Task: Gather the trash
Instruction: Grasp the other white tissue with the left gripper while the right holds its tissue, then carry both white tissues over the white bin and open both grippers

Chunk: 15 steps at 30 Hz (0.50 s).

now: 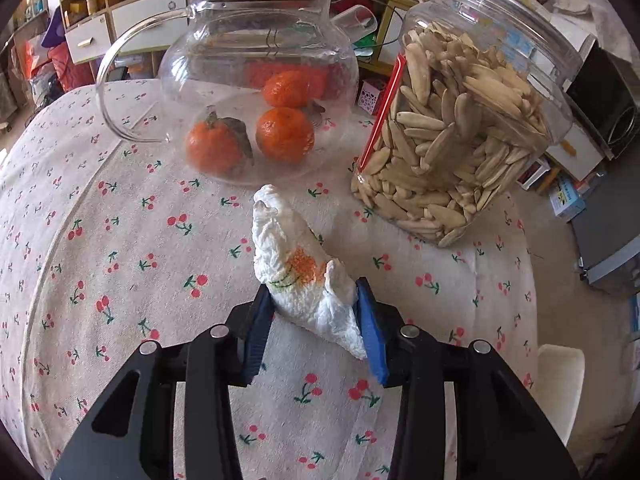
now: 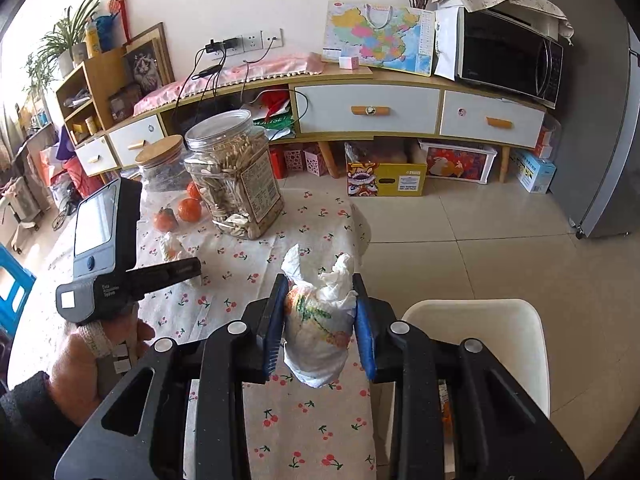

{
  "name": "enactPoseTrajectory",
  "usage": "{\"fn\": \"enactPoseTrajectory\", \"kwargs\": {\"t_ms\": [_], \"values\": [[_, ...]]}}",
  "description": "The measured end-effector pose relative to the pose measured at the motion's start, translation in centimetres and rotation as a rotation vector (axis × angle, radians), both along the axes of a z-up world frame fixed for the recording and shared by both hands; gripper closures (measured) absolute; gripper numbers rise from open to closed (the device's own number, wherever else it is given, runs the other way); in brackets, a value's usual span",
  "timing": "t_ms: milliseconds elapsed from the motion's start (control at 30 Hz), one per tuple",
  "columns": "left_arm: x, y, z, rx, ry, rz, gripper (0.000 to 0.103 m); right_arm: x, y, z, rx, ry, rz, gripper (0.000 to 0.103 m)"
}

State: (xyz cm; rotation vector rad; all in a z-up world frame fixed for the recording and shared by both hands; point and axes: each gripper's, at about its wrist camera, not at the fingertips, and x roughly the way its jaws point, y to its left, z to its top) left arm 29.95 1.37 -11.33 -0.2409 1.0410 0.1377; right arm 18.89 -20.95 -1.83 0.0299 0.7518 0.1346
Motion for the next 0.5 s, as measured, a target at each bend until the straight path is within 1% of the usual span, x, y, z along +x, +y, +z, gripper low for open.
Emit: {"fn": "enactPoseTrajectory", "kwargs": {"t_ms": [133, 267, 400, 500], "values": [[-4.2, 2.1, 0.3, -0.003, 0.008, 0.008, 0.062, -1.1, 1.0, 0.5, 0.006, -0.011, 0.035, 0.074], [-9.0, 4.4, 1.1, 0.022, 0.003, 0.03, 0.062, -2.7, 2.2, 1.3, 0.007, -0.036, 0.071, 0.074], [-13.1, 6.2, 3.3, 0.057, -0.049, 0.07, 0.062, -4.4, 2.7, 2.0, 0.012, -0.05, 0.103, 0.074], [-16.2, 6.7, 6.0, 0.111, -0.125, 0.085, 0.062, -5.9, 2.6, 2.5, -0.002, -0.072, 0.102, 0.074]]}}
